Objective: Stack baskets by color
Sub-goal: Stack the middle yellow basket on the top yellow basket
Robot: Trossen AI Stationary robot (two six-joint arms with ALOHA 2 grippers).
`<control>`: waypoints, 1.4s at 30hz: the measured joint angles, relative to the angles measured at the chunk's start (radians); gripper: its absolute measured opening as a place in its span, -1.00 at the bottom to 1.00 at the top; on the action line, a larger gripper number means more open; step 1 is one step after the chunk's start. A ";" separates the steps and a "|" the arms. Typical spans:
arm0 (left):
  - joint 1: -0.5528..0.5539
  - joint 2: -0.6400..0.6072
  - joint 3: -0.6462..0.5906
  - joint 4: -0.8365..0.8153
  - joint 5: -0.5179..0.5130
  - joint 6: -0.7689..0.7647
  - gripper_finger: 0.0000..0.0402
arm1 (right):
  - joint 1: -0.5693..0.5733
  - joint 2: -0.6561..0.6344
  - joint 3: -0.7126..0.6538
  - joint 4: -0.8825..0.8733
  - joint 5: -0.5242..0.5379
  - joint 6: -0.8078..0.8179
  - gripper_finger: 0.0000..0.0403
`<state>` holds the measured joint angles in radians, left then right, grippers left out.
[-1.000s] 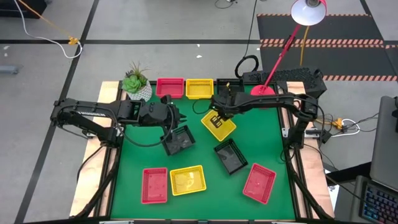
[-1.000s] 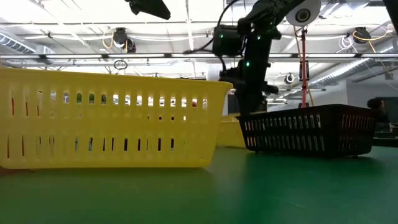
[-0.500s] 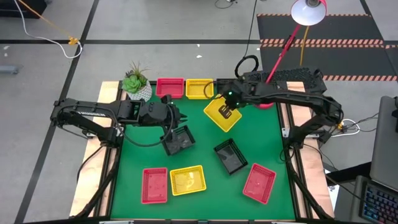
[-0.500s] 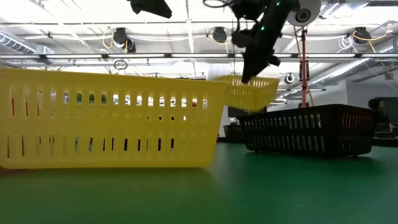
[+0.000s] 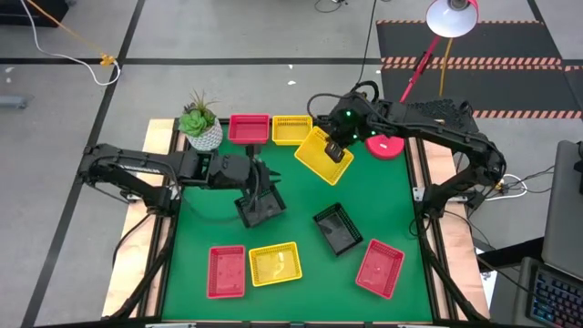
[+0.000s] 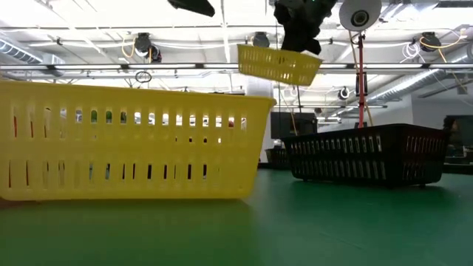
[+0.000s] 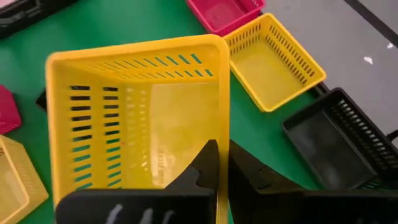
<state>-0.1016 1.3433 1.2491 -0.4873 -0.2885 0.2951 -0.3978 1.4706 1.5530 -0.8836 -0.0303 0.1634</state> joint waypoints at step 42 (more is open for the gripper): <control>0.103 0.256 0.002 0.280 -0.066 0.558 -0.51 | 0.013 0.051 0.009 0.019 -0.101 -0.003 -0.97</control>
<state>0.0015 1.5993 1.2507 -0.2070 -0.3550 0.8532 -0.3843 1.5215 1.5616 -0.8645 -0.1314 0.1604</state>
